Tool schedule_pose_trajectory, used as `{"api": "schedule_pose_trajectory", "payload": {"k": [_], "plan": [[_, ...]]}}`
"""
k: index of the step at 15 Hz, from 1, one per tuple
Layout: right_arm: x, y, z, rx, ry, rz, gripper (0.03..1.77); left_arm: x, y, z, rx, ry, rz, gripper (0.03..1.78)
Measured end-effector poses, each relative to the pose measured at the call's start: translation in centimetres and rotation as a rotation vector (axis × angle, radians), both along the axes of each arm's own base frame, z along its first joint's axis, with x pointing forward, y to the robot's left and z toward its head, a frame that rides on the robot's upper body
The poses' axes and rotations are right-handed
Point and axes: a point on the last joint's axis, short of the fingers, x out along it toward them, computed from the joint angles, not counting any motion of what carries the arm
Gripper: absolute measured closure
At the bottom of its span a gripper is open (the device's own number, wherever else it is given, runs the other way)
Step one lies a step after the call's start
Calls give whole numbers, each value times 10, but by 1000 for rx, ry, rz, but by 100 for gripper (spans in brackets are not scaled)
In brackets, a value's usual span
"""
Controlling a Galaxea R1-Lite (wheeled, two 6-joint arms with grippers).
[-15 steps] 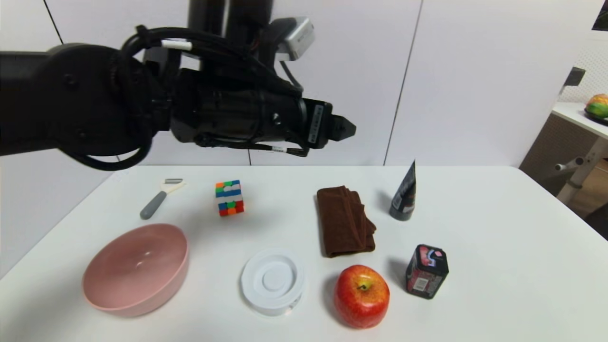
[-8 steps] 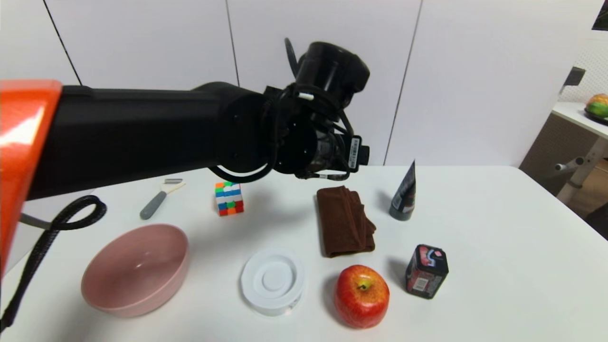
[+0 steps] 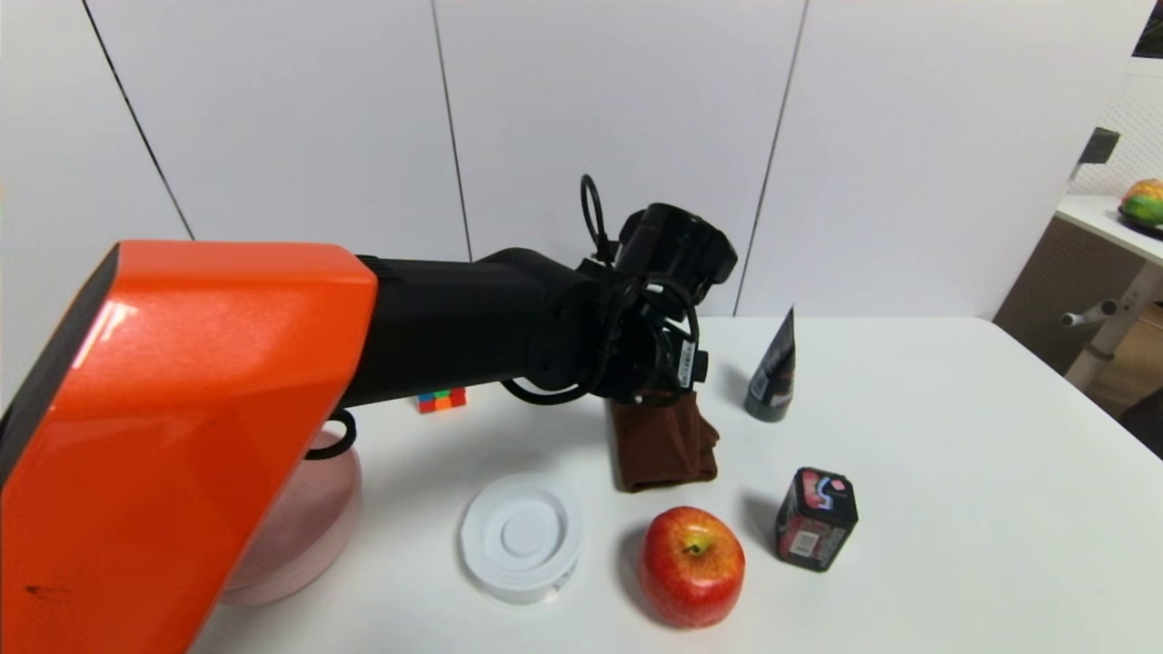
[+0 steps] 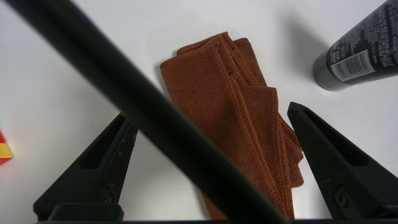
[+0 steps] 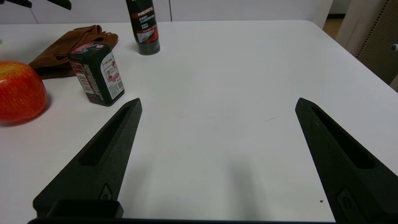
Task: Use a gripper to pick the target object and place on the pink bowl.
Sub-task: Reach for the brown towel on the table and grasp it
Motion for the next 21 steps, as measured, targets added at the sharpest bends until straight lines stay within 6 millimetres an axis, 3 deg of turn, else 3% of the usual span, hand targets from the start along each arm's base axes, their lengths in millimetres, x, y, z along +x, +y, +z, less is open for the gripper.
{"api": "schedule_pose_trajectory", "payload": {"k": [5,10,21], "plan": [[0,0,0,0,0,0,9,7,-8,-18,-49,23,132,12],[0,0,0,0,0,0,9,-4,-18,-27,-175,83,278,12],[0,0,0,0,0,0,9,-13,-31,-44,-148,108,256,12]]}}
